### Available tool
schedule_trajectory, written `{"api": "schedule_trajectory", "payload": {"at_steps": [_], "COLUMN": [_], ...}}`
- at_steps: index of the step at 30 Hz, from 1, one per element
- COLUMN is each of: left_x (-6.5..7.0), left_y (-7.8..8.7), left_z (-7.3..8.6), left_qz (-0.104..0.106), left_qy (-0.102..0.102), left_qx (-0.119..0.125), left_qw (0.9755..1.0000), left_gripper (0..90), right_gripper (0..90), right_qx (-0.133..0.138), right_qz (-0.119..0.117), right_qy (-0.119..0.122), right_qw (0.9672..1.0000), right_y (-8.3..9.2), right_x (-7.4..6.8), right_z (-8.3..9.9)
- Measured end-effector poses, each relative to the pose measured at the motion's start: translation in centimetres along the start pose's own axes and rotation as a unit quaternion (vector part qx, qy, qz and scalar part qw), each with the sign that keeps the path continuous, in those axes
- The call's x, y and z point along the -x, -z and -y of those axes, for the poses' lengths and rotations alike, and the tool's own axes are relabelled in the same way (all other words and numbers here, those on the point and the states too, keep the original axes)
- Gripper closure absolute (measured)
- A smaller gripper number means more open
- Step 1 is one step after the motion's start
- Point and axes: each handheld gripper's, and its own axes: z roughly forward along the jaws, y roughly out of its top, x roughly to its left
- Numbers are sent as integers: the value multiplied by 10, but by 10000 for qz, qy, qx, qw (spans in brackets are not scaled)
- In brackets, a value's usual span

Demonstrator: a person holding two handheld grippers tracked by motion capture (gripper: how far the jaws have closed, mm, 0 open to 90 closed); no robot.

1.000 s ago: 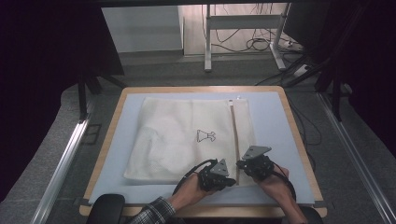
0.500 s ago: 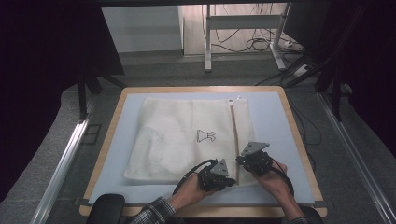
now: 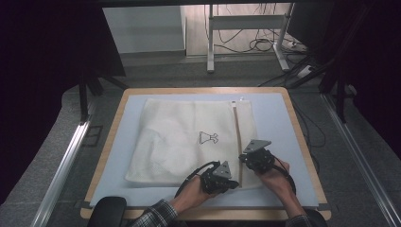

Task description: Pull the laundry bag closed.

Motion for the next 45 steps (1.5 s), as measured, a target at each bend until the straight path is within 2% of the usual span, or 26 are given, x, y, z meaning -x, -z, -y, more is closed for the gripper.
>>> {"api": "schedule_trajectory", "payload": {"at_steps": [22, 28, 34, 45], "left_x": [1, 1, 1, 1], "left_y": [0, 0, 0, 0], "left_z": [0, 0, 0, 0], "left_qz": [-26, -25, -34, -33], "left_qy": [-23, -30, -43, -59], "left_qx": [17, 14, 15, 20], "left_qw": [10000, 10000, 10000, 10000], "left_gripper": [900, 900, 900, 900], "right_gripper": [861, 861, 862, 862], "right_qx": [-53, -59, -70, -17], "right_qz": [118, 83, 196, 268], "right_qy": [67, 105, 92, 16], "right_qw": [9999, 9999, 9997, 9996], "right_y": [-12, -16, -17, -21], "right_x": [15, 18, 20, 28], "right_z": [-12, -16, -19, -23]}}
